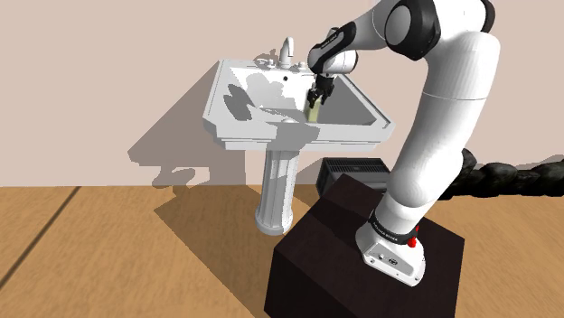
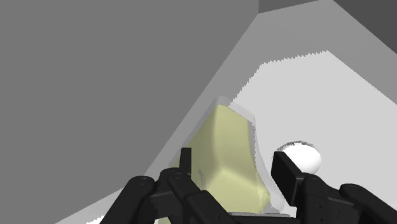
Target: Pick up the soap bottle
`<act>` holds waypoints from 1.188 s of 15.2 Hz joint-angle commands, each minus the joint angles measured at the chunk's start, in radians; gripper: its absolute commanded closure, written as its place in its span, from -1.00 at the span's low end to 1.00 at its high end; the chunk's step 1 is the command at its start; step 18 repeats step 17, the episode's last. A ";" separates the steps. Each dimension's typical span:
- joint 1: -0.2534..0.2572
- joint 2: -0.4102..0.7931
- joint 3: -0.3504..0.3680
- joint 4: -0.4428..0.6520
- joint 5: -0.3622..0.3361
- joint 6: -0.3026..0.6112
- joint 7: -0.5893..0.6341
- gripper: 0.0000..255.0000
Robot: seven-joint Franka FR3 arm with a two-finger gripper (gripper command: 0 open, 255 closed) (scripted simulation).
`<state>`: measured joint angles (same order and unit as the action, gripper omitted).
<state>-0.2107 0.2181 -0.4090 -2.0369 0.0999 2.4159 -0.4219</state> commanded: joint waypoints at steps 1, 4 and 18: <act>0.001 -0.005 -0.001 0.006 -0.005 -0.012 0.003 1.00; 0.005 -0.027 -0.005 0.023 -0.018 -0.048 0.012 1.00; 0.014 -0.092 -0.014 0.100 -0.058 -0.185 0.037 1.00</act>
